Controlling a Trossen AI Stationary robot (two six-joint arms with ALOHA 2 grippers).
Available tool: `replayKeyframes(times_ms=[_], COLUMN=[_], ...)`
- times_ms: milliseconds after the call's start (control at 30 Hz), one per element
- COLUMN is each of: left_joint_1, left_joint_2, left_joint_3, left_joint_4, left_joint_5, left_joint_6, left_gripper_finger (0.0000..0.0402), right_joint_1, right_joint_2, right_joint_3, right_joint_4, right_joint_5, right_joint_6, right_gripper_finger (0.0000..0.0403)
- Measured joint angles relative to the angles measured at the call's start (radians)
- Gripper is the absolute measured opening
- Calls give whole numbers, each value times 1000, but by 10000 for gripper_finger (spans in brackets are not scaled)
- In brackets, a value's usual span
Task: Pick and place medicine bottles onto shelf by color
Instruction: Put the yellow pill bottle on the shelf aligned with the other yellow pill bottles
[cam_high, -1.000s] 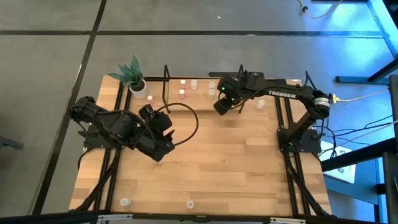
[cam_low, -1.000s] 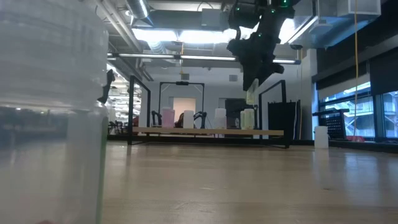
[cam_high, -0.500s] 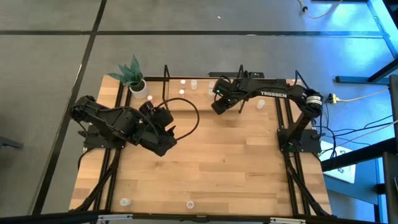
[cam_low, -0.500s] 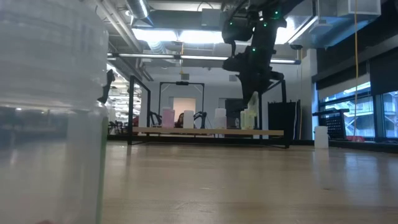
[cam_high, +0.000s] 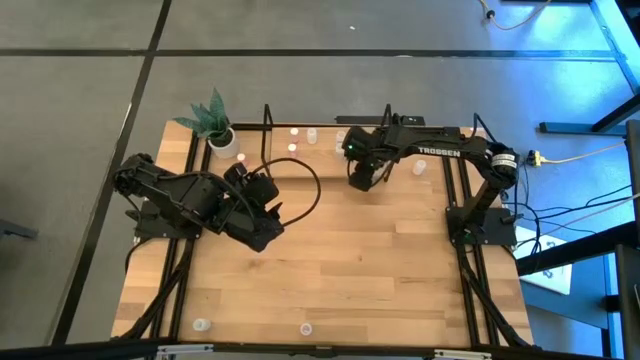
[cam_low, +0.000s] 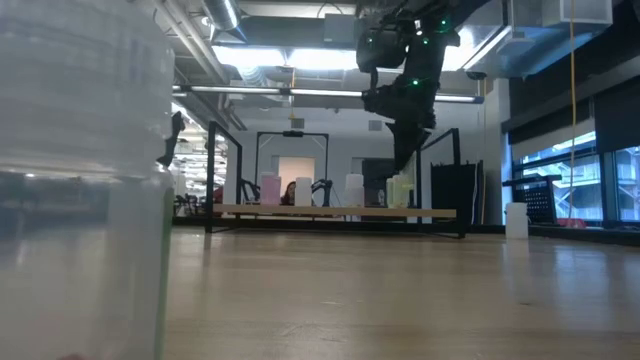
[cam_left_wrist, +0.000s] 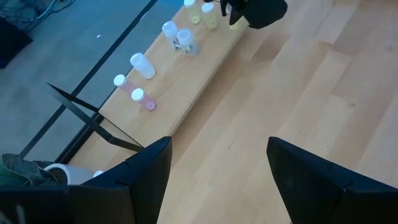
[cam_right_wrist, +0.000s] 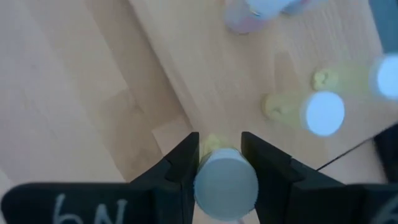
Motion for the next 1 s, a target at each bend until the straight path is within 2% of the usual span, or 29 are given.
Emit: replayKeyframes(times_ms=[100,333,733,1000], left_joint_1=[0,0,0,0], left_joint_2=[0,0,0,0], left_joint_3=[0,0,0,0], left_joint_4=[0,0,0,0], left_joint_5=[0,0,17,19], left_joint_6=[0,-1,-4,-3], left_gripper_finger=[257,257,257,257], right_joint_1=[0,-29,-51,-51], right_joint_2=[0,0,0,0], right_joint_3=[0,0,-4,-90], right_joint_4=[2,17,28,81], right_joint_5=[-10,-177,-188,-181], right_joint_6=[-133,-381,-416,-389], right_gripper_finger=[117,117,117,117])
